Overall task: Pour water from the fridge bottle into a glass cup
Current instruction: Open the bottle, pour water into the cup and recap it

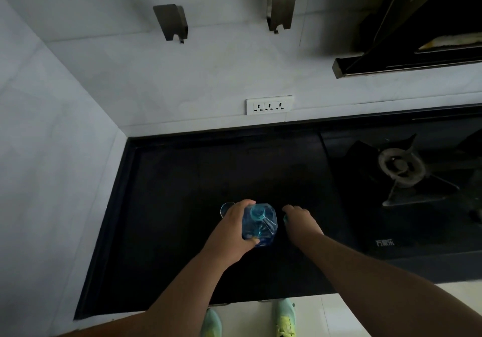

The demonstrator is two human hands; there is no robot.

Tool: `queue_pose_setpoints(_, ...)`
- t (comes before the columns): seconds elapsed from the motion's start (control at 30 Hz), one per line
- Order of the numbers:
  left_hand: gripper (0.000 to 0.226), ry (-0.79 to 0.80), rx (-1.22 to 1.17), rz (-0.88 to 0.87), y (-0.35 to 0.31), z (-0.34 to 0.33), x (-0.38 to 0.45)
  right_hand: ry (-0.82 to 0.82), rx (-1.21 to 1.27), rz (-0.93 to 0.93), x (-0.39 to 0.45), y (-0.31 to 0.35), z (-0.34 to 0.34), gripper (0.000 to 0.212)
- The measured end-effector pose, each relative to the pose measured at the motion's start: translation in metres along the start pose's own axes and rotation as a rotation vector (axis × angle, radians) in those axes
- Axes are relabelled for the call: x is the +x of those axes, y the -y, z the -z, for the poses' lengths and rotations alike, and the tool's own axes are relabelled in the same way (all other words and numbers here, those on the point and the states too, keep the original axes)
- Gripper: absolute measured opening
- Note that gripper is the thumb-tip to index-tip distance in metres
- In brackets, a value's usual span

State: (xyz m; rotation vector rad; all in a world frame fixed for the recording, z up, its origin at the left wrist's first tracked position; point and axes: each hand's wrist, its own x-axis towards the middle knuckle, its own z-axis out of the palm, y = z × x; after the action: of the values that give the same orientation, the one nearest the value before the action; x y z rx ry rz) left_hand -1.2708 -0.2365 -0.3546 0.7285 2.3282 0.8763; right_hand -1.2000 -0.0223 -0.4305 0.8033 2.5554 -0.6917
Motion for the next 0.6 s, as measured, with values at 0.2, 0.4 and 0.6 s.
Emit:
queue_pose_setpoints(0.2,0.088,0.02,0.019,0.059,-0.009,0.0,0.006,-0.102,0.268,-0.04,-0.022,0.019,0.034,0.037)
queue_pose_setpoints(0.4,0.077,-0.089,-0.044,0.01,-0.031,0.005,-0.008,-0.323,0.57,0.074,-0.073,0.034,0.101,0.03)
queue_pose_setpoints(0.6,0.083,-0.262,-0.263,-0.148,-0.074,0.039,-0.041,-0.354,1.057,0.402,-0.143,0.082,0.177,0.031)
